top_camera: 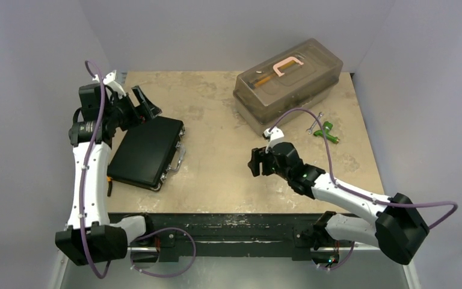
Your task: Pack up texas hold em set
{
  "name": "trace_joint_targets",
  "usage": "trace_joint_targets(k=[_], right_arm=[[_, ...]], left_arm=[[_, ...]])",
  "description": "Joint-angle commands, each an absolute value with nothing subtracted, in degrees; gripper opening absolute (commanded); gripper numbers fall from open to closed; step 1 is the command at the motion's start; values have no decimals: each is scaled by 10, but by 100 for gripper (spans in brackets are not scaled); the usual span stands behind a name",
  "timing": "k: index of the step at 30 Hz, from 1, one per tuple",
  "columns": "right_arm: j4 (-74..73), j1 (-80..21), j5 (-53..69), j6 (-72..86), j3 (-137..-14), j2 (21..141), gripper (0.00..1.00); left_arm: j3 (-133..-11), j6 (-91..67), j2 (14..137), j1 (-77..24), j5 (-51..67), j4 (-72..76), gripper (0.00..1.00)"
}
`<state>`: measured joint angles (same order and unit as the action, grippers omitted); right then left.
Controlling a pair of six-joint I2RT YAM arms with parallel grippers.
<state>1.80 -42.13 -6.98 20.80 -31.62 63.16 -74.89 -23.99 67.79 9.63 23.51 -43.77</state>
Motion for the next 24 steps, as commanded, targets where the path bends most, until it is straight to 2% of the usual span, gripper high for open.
trace_joint_targets(k=[1, 6, 9, 10, 14, 17, 19, 24], right_arm=[[55, -468, -84, 224, -366, 678, 68], [117, -491, -19, 284, -436, 782, 67], [154, -499, -2, 319, -489, 855, 66], [167, -500, 10, 332, -509, 882, 66], [215, -509, 2, 387, -580, 979, 65], [230, -511, -11, 422, -630, 1043, 66], [230, -511, -15, 427, -663, 1078, 66], [246, -513, -41, 426, -724, 1139, 63]], left_arm=[[-734, -213, 654, 97, 217, -402, 75], [-728, -180, 730, 97, 208, -389, 45], [-787, -146, 824, 96, 236, -432, 23], [-805, -133, 857, 95, 249, -441, 18], [-848, -107, 962, 93, 265, -473, 11], [-795, -102, 963, 86, 245, -421, 8], [-785, -106, 974, 82, 219, -421, 0], [-791, -109, 988, 43, 158, -435, 0]])
